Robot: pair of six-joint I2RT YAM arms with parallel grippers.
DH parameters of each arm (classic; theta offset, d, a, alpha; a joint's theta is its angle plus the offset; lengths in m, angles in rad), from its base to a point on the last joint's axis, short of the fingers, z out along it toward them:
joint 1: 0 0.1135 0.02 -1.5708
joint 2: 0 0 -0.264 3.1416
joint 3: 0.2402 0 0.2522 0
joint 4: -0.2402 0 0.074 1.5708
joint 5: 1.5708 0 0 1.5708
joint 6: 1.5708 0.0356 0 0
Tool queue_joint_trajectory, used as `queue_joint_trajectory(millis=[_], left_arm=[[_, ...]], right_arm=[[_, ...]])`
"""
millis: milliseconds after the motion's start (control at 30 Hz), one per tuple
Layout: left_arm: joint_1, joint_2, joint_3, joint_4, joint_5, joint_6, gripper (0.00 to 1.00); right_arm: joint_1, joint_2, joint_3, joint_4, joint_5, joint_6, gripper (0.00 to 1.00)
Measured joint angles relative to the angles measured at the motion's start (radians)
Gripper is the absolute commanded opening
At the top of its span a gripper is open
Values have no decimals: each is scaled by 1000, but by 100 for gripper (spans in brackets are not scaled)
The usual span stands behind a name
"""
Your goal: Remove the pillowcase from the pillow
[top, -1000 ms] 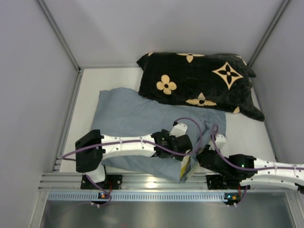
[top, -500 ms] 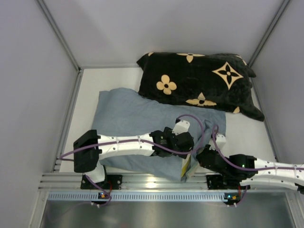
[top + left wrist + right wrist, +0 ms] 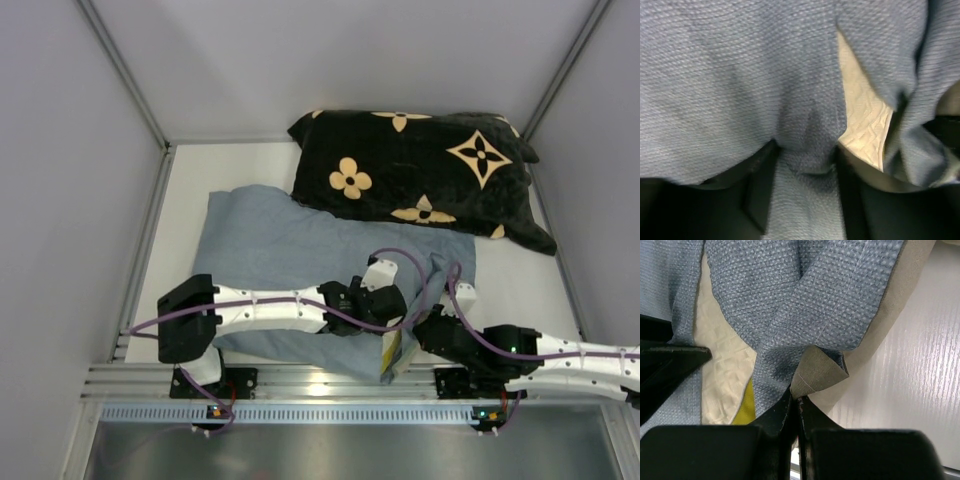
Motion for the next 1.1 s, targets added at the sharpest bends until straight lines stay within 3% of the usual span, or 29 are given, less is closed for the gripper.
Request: queue_joint_trajectory(millis=[133, 300, 400, 433, 667, 700, 800, 967, 1033, 1100], left_arm=[[0, -23, -50, 17, -41, -23, 21], [-2, -133, -124, 17, -57, -55, 15], [-5, -219, -162, -29, -81, -77, 7], [-5, -255, -175, -53, -97, -84, 0], [92, -446, -298, -151, -121, -111, 0], [108, -457, -313, -158, -121, -110, 0], [135, -459, -331, -168, -121, -103, 0], [151, -436, -333, -153, -103, -63, 0], [152, -428, -335, -125, -85, -43, 0], [153, -422, -336, -104, -74, -27, 0]], right_arm=[[0, -15, 0, 0, 0, 0, 0], [0, -16, 0, 0, 0, 1, 0], [0, -15, 0, 0, 0, 3, 0], [0, -14, 0, 0, 0, 4, 0], [0, 21, 0, 6, -3, 10, 2], [0, 30, 0, 12, -9, 7, 20], [0, 67, -1, 54, -43, -23, 61], [8, 83, 31, 92, -125, -118, 75], [27, 66, 88, 110, -161, -148, 97], [39, 40, 131, 174, -198, -172, 99]])
